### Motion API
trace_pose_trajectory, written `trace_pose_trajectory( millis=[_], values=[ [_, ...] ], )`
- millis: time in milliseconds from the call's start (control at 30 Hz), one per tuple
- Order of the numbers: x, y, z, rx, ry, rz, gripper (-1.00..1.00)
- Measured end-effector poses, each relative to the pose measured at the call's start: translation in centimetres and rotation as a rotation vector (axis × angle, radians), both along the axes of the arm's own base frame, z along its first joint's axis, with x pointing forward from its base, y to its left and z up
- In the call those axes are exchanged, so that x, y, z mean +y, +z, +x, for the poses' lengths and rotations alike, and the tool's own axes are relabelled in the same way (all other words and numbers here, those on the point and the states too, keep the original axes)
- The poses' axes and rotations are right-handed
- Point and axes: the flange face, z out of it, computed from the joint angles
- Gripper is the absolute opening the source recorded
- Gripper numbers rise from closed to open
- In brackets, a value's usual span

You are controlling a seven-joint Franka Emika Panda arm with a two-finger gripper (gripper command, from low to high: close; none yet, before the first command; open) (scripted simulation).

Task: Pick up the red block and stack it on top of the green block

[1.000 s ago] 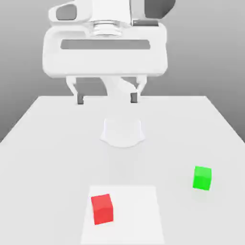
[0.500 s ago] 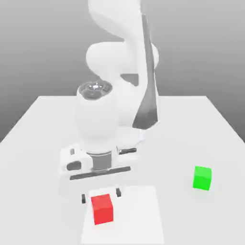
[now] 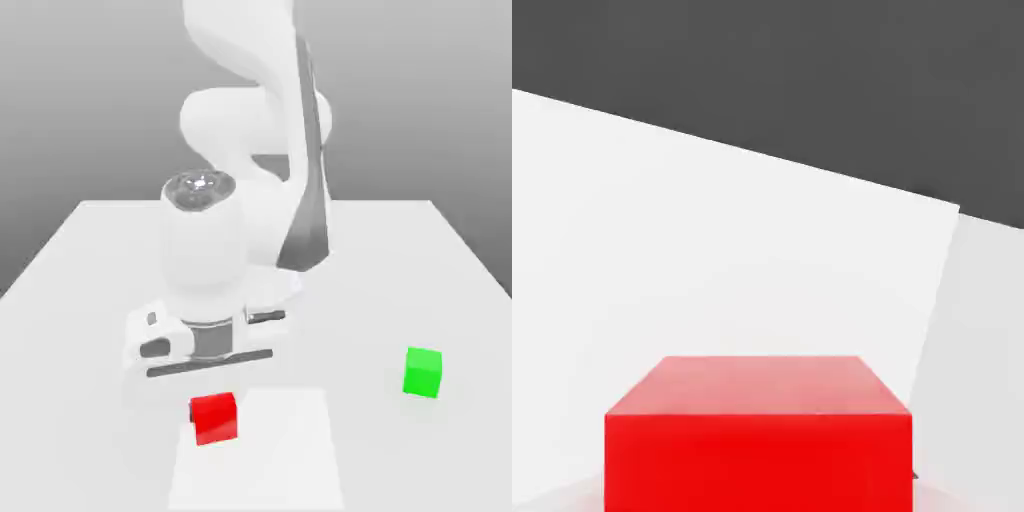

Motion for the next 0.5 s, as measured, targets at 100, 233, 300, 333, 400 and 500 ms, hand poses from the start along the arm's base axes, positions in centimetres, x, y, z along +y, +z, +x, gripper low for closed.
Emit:
trace_pose_trajectory(
  millis=[100,233,300,333,400,500],
  values=[
    [9.5,1.2,-1.7,0.001,0.192,0.014,-1.00],
    [19.3,2.5,-6.5,0.003,0.410,0.016,-1.00],
    [22.7,3.1,-9.3,0.002,0.497,0.010,-1.00],
    [24.3,3.3,-10.9,0.001,0.543,0.005,-1.00],
    [26.4,3.0,-13.1,-0.002,0.608,-0.005,-1.00],
    [27.0,0.5,-13.7,-0.004,0.626,-0.010,-1.00]
  ],
)
